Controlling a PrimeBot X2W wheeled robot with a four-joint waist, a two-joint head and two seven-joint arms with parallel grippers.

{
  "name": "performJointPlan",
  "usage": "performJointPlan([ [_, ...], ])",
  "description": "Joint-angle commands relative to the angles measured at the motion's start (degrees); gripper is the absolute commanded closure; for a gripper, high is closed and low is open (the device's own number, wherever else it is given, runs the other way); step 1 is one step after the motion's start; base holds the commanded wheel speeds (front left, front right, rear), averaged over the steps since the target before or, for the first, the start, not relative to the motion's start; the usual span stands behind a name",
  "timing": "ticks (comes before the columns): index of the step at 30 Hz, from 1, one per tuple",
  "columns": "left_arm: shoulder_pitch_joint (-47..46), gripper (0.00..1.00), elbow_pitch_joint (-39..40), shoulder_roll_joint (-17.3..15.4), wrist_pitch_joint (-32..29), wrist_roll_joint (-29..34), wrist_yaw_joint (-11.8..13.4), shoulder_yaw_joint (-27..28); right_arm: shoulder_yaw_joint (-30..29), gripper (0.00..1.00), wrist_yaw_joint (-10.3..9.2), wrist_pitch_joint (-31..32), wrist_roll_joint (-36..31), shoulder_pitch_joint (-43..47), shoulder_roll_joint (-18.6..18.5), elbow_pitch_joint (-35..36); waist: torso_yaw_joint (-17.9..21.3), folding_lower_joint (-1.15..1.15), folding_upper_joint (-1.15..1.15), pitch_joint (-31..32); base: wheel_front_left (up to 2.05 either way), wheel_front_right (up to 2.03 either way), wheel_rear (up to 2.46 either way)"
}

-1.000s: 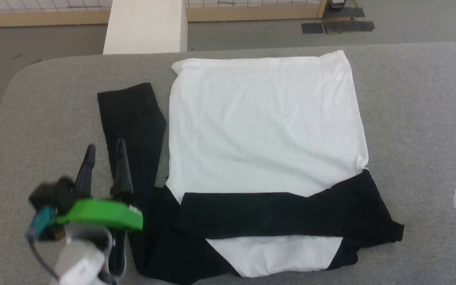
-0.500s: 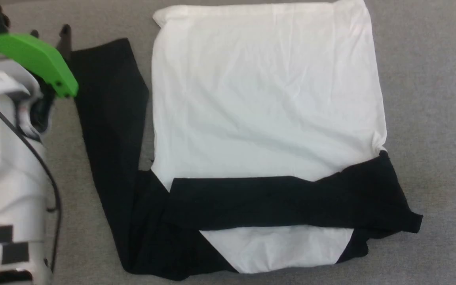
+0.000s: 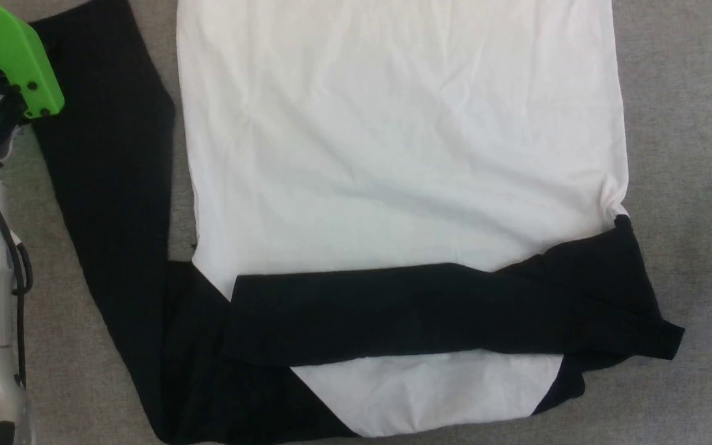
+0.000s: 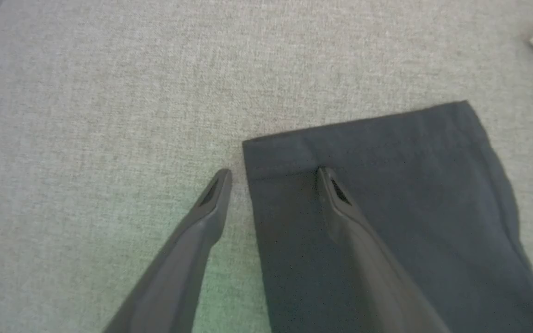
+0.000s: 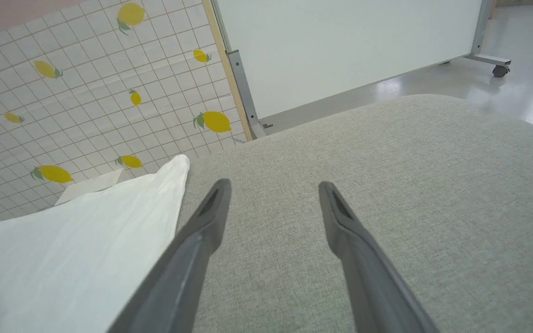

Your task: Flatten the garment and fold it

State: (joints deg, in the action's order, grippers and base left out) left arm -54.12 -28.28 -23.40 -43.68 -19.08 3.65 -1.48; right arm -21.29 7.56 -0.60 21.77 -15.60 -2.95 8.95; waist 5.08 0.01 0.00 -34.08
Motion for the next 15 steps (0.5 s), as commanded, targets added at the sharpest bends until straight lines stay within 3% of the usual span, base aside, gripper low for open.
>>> performJointPlan([
  [1, 1.42, 0.00, -1.14, -0.33, -1.68, 0.80, 0.82, -0.53, -0.09, 0.00, -0.08, -0.22, 0.39, -0.98, 0.07, 0.55, 0.18, -0.01, 0.00, -1.42, 0.00, 0.00, 0.00],
  [2, 1.81, 0.00, -1.24, -0.13, -2.40, 0.49, 1.21, -0.35, -0.12, 0.00, -0.08, -0.17, 0.41, -1.02, 0.07, 0.64, 0.07, -0.01, 0.00, -1.51, 0.00, 0.00, 0.00],
  [3, 2.26, 0.13, -1.24, 0.35, -3.23, -0.22, 1.44, -0.07, -0.16, 0.00, -0.08, -0.11, 0.41, -1.09, 0.07, 0.73, -0.09, -0.01, 0.00, -1.58, 0.00, 0.00, 0.00],
  [4, 2.57, 0.95, -1.02, 0.72, -3.46, -0.78, 1.53, 0.18, -0.19, 0.00, -0.08, -0.05, 0.40, -1.14, 0.07, 0.79, -0.27, -0.01, 0.00, -1.58, 0.00, 0.00, 0.00],
  [5, 3.00, 1.00, -0.76, 1.15, -3.61, -1.46, 1.62, 0.51, -0.21, 0.00, -0.08, 0.04, 0.34, -1.18, 0.07, 0.85, -0.53, -0.01, 0.00, -1.46, 0.00, 0.00, 0.00],
  [8, 3.77, 1.00, 0.54, 2.34, -1.95, -3.86, 1.70, 2.34, -0.18, 0.00, -0.08, 0.30, 0.13, -1.32, 0.07, 0.96, -1.15, -0.01, 0.00, -0.87, 0.00, 0.00, 0.00],
  [15, 6.09, 1.00, 4.07, 4.97, 9.22, -11.87, 1.49, 11.61, 0.16, 0.00, -0.08, 0.50, -0.19, -1.29, 0.07, 0.11, -3.22, -0.01, 0.00, 3.27, 0.00, 0.00, 0.00],
])
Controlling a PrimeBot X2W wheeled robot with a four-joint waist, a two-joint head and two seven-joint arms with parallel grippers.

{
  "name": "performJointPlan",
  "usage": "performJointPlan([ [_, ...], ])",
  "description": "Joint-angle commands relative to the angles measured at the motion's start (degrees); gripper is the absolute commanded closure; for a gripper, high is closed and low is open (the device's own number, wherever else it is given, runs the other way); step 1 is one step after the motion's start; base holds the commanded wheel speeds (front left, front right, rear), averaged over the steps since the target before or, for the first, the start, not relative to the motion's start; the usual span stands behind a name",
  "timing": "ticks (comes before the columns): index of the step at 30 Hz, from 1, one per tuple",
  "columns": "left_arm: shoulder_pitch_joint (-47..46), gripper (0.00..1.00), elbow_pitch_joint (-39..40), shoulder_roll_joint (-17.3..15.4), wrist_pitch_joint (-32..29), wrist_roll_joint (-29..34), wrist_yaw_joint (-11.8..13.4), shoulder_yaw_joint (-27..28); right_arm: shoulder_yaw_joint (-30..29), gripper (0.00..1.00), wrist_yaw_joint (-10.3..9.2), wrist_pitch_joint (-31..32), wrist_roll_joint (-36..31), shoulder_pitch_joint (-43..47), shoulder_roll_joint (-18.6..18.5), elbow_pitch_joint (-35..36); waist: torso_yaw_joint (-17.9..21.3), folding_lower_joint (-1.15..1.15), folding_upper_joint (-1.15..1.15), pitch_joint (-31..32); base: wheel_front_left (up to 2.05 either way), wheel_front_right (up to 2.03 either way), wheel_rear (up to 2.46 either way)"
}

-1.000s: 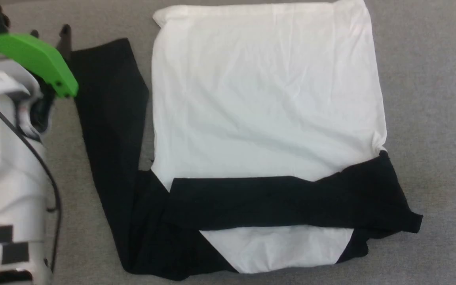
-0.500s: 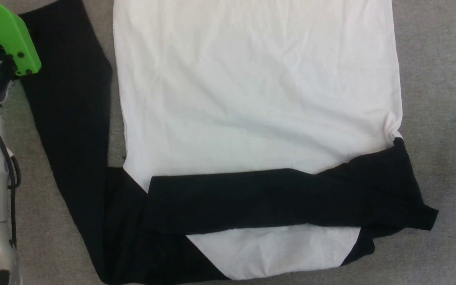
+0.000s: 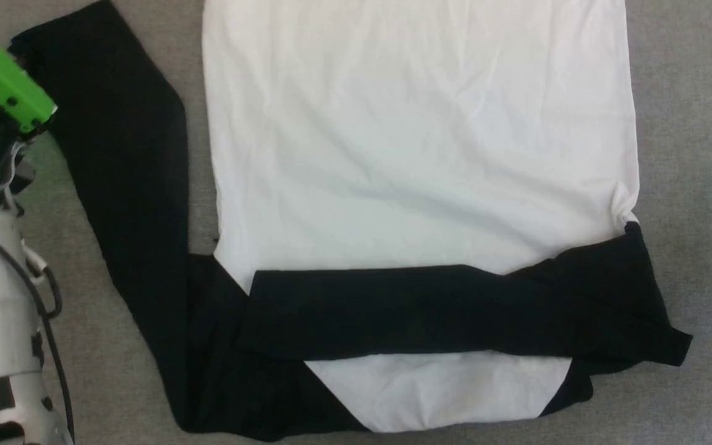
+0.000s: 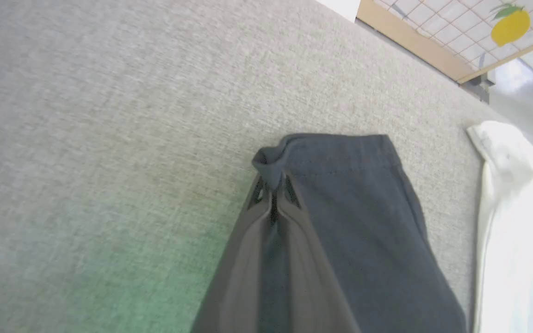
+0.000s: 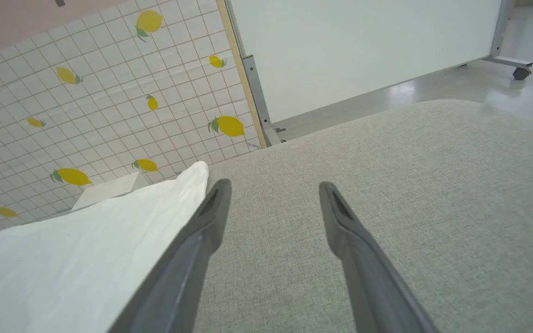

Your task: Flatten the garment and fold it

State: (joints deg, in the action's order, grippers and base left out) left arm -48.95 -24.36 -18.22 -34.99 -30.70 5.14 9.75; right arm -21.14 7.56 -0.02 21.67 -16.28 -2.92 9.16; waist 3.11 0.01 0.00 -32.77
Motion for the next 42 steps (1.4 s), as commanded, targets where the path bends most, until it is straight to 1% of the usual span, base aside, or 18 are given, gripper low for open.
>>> performJointPlan([
  [1, 1.63, 1.00, 0.83, -0.12, 2.08, -0.95, -0.06, 1.55, -0.05, 0.00, -0.08, -0.12, -0.12, -0.46, 0.04, -0.36, -1.70, -0.01, 0.00, 2.90, 0.00, 0.00, 0.00],
  [2, 2.24, 1.00, 1.48, 0.05, 3.21, -1.67, 0.01, 2.65, -0.12, 0.00, -0.08, -0.12, -0.14, -0.27, 0.04, -0.57, -2.06, -0.01, 0.00, 3.68, 0.00, 0.00, 0.00],
  [7, 7.44, 1.00, 3.08, -1.70, 8.52, -4.17, -1.47, 8.13, -0.72, 0.00, -0.08, 0.00, -0.08, 1.29, 0.04, -1.68, -4.33, -0.01, 0.00, 8.48, 0.00, 0.00, 0.00],
  [15, 14.74, 1.00, 3.39, -4.00, 11.89, -6.52, -3.08, 13.86, -0.57, 0.00, -0.08, 0.07, 0.52, 3.47, 0.04, -3.12, -6.24, -0.01, 0.00, 14.22, 0.00, 0.00, 0.00],
  [19, 18.99, 1.00, 4.69, -4.49, 12.72, -6.52, -2.83, 15.71, -0.22, 0.00, -0.08, -0.30, 1.16, 4.67, 0.04, -4.05, -6.43, -0.01, 0.00, 16.60, 0.00, 0.00, 0.00],
  [24, 24.04, 1.00, 5.97, -4.61, 12.22, -6.43, -1.45, 17.68, -0.45, 0.00, -0.08, -0.31, 1.39, 6.06, 0.04, -4.45, -6.65, -0.01, 0.00, 18.78, 0.00, 0.00, 0.00],
  [28, 26.16, 1.00, 7.82, -4.20, 12.16, -7.04, -1.71, 18.34, -0.77, 0.00, -0.08, -0.10, 1.50, 7.03, 0.04, -4.28, -6.83, -0.01, 0.00, 19.87, 0.00, 0.00, 0.00],
  [32, 27.62, 1.00, 12.52, -3.16, 12.47, -7.05, -3.68, 16.63, -0.60, 0.00, -0.08, -0.02, 1.62, 7.70, 0.04, -4.46, -6.54, -0.01, 0.00, 20.94, 0.00, 0.00, 0.00],
  [35, 29.32, 1.00, 18.13, -2.03, 12.29, -5.50, -5.16, 13.25, -0.42, 0.00, -0.08, -0.17, 1.84, 8.26, 0.04, -4.74, -6.31, -0.01, 0.00, 21.60, 0.00, 0.00, 0.00],
  [38, 30.23, 1.00, 23.99, 0.51, 11.13, -4.32, -6.47, 8.02, -0.41, 0.00, -0.08, -0.38, 2.07, 8.72, 0.04, -5.03, -6.27, -0.01, 0.00, 22.00, 0.00, 0.00, 0.00],
  [39, 30.31, 1.00, 26.46, 2.48, 10.38, -4.48, -6.64, 5.59, -0.45, 0.00, -0.08, -0.45, 2.10, 8.83, 0.04, -5.14, -6.29, -0.01, 0.00, 22.11, 0.00, 0.00, 0.00],
  [42, 30.24, 1.00, 30.99, 6.98, 8.12, -3.93, -7.16, -1.70, -0.68, 0.00, -0.08, -0.66, 2.19, 9.13, 0.04, -5.46, -6.48, -0.01, 0.00, 22.42, 0.00, 0.00, 0.00],
])
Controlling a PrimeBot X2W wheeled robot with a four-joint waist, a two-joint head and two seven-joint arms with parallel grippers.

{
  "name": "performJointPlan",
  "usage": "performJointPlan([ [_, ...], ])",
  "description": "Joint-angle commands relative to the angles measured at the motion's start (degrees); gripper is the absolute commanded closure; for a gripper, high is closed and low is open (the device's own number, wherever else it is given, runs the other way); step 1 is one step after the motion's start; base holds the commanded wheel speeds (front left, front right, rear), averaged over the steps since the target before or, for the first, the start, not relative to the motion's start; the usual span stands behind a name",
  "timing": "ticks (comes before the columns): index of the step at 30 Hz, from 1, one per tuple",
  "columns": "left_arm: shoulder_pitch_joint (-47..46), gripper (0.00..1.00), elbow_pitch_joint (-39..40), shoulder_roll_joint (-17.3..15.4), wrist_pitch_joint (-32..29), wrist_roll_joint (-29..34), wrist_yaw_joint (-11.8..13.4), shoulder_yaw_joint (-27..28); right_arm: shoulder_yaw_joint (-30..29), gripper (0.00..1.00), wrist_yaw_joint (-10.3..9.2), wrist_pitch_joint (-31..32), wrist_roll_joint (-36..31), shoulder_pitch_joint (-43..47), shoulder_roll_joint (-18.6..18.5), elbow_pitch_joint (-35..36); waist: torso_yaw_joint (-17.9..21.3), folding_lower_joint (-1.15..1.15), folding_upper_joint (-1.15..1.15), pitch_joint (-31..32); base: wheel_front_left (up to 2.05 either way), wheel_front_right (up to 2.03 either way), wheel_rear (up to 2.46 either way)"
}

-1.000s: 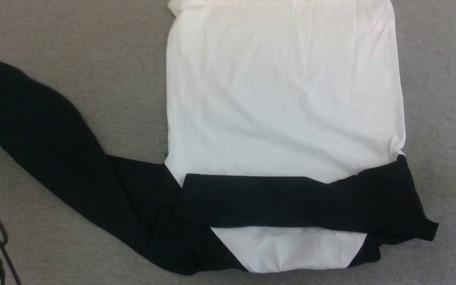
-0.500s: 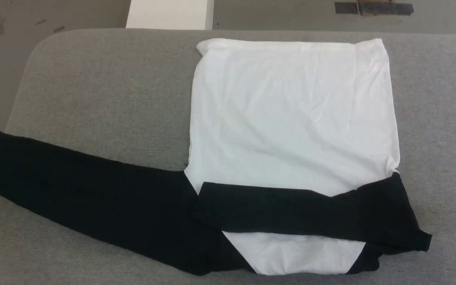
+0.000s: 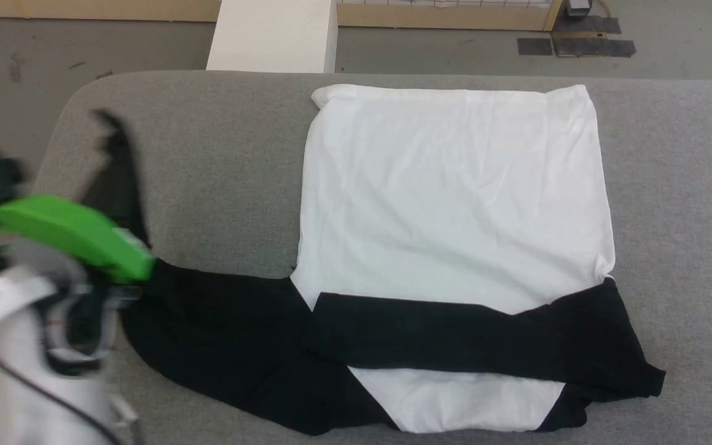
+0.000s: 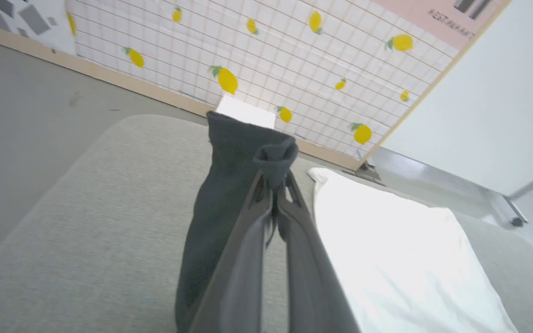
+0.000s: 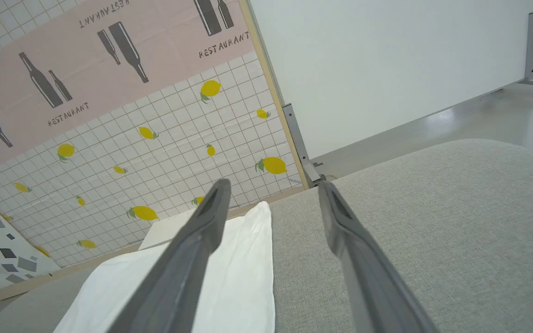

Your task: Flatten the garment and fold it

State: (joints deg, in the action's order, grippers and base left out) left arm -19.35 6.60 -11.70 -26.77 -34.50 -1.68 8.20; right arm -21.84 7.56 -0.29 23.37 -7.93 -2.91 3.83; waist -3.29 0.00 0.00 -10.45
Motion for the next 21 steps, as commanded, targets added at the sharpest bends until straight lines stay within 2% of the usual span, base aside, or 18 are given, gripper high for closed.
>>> performJointPlan([
  [1, 0.24, 1.00, 0.99, 2.59, -0.92, -0.61, -0.64, -2.93, 0.00, 0.00, -0.08, -0.44, 0.55, 0.86, 0.03, -0.27, -0.11, 0.00, 0.00, 0.16, 0.00, 0.00, 0.00],
  [4, -1.01, 1.00, 0.97, 6.00, -2.87, 0.24, -1.47, -10.97, 0.26, 0.00, -0.08, -0.54, 0.71, 0.77, 0.03, -0.68, 0.10, 0.00, 0.00, 0.26, 0.00, 0.00, 0.00],
  [7, -2.60, 1.00, -1.82, 7.80, -4.06, 0.71, -2.26, -19.27, 1.14, 0.00, -0.08, -0.56, 0.91, -0.04, 0.03, -1.32, 1.19, 0.00, 0.00, -0.09, 0.00, 0.00, 0.00],
  [12, -5.12, 1.00, -9.29, 8.71, -2.79, 1.02, -2.85, -31.31, 2.44, 0.00, -0.08, -1.33, 1.55, -0.94, 0.03, -3.23, 4.24, 0.00, 0.00, -1.32, 0.00, 0.00, 0.00],
  [21, -12.35, 1.00, -19.52, 8.80, 3.71, -6.05, -1.43, -49.10, 2.95, 0.00, -0.08, -3.75, 2.94, -1.12, 0.03, -6.68, 9.57, 0.00, 0.00, -4.47, 0.00, 0.00, 0.00],
])
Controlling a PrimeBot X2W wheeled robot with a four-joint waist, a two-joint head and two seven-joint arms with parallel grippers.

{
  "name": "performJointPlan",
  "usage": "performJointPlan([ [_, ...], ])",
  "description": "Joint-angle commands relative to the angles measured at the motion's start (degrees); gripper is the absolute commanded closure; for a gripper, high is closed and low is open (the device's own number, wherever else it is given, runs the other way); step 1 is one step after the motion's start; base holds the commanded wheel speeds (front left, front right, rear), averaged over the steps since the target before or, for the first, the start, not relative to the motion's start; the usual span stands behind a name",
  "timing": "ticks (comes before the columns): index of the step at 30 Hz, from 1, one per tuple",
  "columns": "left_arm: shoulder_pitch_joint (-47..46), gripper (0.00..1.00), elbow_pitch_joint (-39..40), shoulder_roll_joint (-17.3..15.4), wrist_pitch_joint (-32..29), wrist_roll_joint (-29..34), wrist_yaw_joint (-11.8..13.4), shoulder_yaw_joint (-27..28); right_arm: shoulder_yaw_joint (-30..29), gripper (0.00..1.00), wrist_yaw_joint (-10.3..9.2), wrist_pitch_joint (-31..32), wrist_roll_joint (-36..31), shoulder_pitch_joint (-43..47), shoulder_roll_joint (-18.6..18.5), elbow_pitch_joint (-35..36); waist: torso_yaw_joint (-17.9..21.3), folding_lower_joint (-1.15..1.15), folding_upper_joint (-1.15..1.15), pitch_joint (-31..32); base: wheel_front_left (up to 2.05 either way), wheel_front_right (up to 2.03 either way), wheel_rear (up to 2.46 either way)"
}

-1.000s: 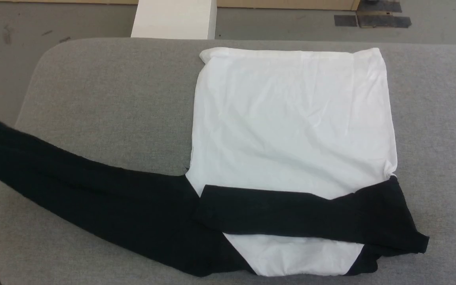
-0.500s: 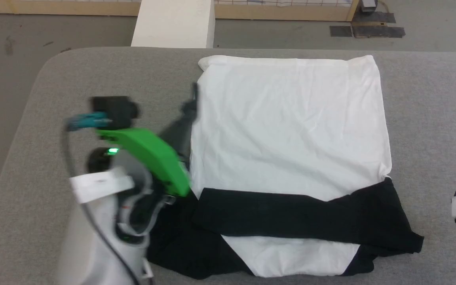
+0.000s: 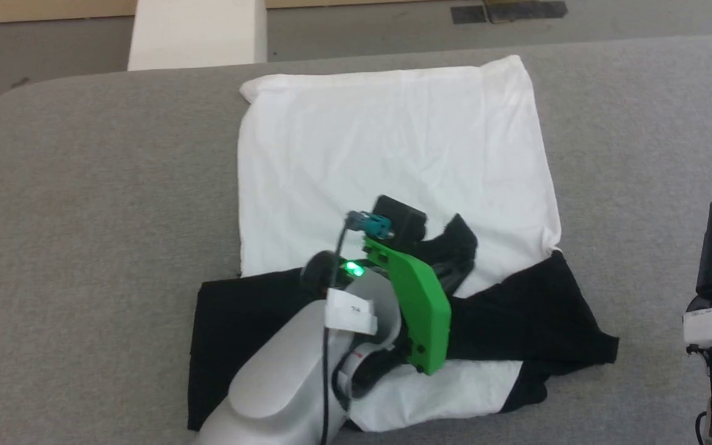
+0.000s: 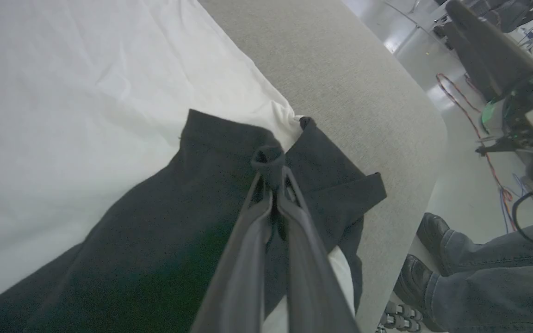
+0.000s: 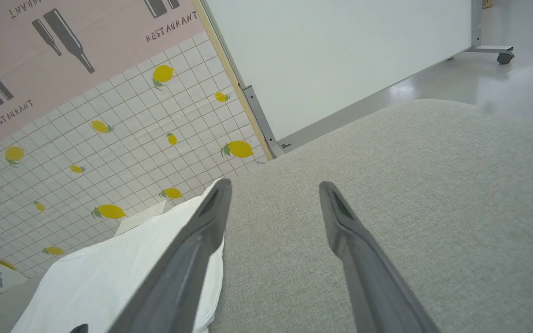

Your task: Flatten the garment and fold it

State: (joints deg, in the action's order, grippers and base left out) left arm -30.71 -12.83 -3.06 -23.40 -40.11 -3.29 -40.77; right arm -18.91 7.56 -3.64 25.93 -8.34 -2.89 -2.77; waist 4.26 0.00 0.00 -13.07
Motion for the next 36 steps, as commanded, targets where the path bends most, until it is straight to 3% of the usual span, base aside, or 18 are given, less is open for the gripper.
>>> performJointPlan([
  [1, -1.91, 1.00, -0.75, 0.17, 1.03, -0.92, 0.21, -1.81, 0.04, 0.00, -0.08, -0.59, 0.47, -0.73, 0.02, -0.25, 2.37, 0.00, 0.00, -2.17, 0.00, 0.00, 0.00],
  [13, -8.43, 1.00, -6.75, 0.18, 6.79, -11.18, 0.96, -20.47, 1.34, 0.00, -0.08, -2.30, 1.22, -2.15, 0.02, -2.13, 4.93, 0.00, 0.00, -4.30, 0.00, 0.00, 0.00],
  [14, -8.53, 0.91, -6.98, 0.18, 6.59, -12.26, 0.81, -21.53, 1.39, 0.00, -0.08, -2.39, 1.23, -2.17, 0.02, -2.23, 4.89, 0.00, 0.00, -4.31, 0.00, 0.00, 0.00],
  [15, -8.45, 0.38, -7.16, 0.18, 6.53, -14.03, 1.01, -22.24, 1.43, 0.00, -0.08, -2.49, 1.23, -2.17, 0.02, -2.34, 4.79, 0.00, 0.00, -4.29, 0.00, 0.00, 0.00],
  [16, -8.62, 0.00, -7.26, 0.18, 6.61, -15.14, 1.24, -22.74, 1.41, 0.00, -0.08, -2.56, 1.22, -2.14, 0.02, -2.43, 4.66, 0.00, 0.00, -4.23, 0.00, 0.00, 0.00],
  [22, -11.52, 0.00, -6.64, 0.18, 8.52, -21.98, 2.89, -21.97, 0.49, 0.00, -0.08, -2.51, 0.62, -1.36, 0.02, -2.64, 2.74, 0.00, 0.00, -2.72, 0.00, 0.00, 0.00],
  [27, -14.71, 0.00, -6.23, 0.00, 15.20, -26.27, 3.95, -14.23, 0.46, 0.00, -0.08, -1.53, -0.06, -0.94, 0.02, -2.02, 0.76, 0.00, 0.00, -0.93, 0.00, 0.00, 0.00],
  [31, -16.48, 0.00, -7.65, -3.96, 22.95, -24.35, 3.40, -8.63, 0.96, 0.00, -0.08, -0.57, -0.50, -0.95, 0.02, -1.32, -0.43, 0.00, 0.00, 0.46, 0.00, 0.00, 0.00],
  [36, -15.85, 0.00, -10.56, -11.39, 33.70, -19.50, 5.53, -3.47, 2.04, 0.00, -0.08, 1.41, -1.43, -0.88, 0.02, -0.50, -1.33, 0.00, 0.00, 1.63, 0.00, 0.00, 0.00],
])
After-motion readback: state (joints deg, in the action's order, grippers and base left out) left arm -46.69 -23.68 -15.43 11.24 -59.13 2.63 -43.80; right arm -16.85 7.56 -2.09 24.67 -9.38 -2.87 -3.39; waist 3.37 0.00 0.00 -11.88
